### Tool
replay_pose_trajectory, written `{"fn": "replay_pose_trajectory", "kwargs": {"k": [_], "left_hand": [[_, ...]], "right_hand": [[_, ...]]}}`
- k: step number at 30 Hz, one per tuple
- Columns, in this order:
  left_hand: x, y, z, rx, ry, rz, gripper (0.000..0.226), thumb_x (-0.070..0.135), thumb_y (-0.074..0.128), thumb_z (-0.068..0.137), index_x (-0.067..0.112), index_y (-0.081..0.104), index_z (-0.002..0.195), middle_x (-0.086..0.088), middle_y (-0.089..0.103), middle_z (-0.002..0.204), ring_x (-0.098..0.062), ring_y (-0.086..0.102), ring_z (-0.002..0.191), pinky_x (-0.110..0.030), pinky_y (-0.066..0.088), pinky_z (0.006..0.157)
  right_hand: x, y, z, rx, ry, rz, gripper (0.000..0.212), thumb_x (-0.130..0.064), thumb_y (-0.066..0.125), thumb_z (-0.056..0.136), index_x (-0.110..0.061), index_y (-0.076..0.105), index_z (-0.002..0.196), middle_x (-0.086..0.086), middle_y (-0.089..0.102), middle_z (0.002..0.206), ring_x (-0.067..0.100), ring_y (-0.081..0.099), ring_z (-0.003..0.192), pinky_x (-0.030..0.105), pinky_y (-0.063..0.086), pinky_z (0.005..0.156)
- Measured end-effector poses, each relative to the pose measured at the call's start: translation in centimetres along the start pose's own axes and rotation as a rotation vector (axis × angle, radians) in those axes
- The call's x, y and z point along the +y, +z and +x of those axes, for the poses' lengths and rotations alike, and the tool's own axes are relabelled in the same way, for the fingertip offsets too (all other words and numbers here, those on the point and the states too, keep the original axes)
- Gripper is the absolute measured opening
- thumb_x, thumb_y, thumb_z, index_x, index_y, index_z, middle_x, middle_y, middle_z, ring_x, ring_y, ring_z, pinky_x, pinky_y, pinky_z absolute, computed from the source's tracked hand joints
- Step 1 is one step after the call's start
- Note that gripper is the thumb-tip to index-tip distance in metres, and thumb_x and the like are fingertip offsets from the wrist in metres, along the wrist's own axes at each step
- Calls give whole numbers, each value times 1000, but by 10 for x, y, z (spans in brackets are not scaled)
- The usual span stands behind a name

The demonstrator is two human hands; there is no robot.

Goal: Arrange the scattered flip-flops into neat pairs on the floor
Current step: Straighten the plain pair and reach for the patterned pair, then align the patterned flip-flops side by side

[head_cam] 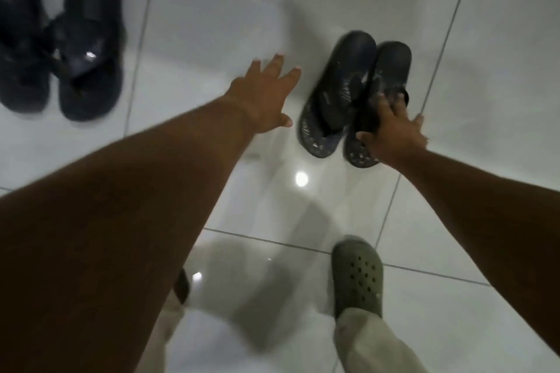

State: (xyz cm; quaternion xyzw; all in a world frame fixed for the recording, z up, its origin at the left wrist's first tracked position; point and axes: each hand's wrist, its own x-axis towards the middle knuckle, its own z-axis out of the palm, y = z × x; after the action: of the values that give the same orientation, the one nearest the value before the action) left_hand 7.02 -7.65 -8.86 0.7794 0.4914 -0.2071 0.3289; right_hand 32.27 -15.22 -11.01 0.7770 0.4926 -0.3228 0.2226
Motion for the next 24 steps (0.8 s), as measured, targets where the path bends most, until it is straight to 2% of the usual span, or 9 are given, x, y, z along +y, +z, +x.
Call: {"fn": "replay_pose_trajectory", "kwargs": {"k": [3,6,7,10,12,14,16,18,24], "left_hand": [[53,37,47,-30,31,50,93,38,66,85,31,3,154,-9,-8,164,-43,3,148,-57,23,116],[88,71,69,30,-128,-214,81,43,56,90,37,5,153,-5,13,164,-34,30,142,-33,30,110],[98,79,74,95,-178,-246,75,48,51,92,41,6,152,-3,21,162,-33,39,137,-33,34,108],[136,92,74,69,-143,-169,70,37,51,93,39,13,152,-5,-2,165,-42,46,131,-44,37,111],[176,94,86,76,-107,-107,69,35,49,94,35,11,153,-8,0,165,-44,49,127,-46,40,108],[220,100,103,83,-106,-81,69,43,47,94,35,11,152,-7,6,165,-42,45,131,-46,40,108],[267,105,121,103,-55,36,72,52,52,88,32,22,151,-13,6,164,-44,23,144,-49,29,115],[304,105,136,153,99,280,80,61,59,79,26,35,147,-16,2,163,-43,4,148,-52,15,119],[345,117,166,61,214,356,92,63,57,80,15,25,151,-14,17,162,-34,7,150,-47,10,122]], "right_hand": [[26,28,23,-23,-99,-14,81,-47,59,88,-35,11,152,-3,0,164,50,2,145,72,23,106],[52,47,36,80,-205,10,76,-44,57,89,-31,15,152,1,6,163,50,9,144,67,30,107],[63,49,39,102,-224,18,76,-43,57,90,-31,15,152,1,4,164,49,9,144,65,30,107],[94,44,43,79,-257,72,74,-38,54,93,-29,12,153,1,-1,164,50,5,145,62,28,111],[127,38,49,118,-240,92,74,-38,55,93,-29,13,153,2,-1,165,51,6,145,60,29,111],[173,34,53,126,-180,72,74,-39,57,92,-29,15,153,3,1,165,52,6,145,61,28,111],[225,28,58,133,-124,31,74,-40,58,91,-29,18,152,4,3,164,52,2,145,61,24,113],[268,23,63,153,-123,0,74,-38,60,90,-26,21,152,7,6,164,51,-2,145,61,19,114],[329,18,74,126,-218,-33,77,-32,67,86,-20,27,151,14,13,162,57,2,143,66,24,112]]}}
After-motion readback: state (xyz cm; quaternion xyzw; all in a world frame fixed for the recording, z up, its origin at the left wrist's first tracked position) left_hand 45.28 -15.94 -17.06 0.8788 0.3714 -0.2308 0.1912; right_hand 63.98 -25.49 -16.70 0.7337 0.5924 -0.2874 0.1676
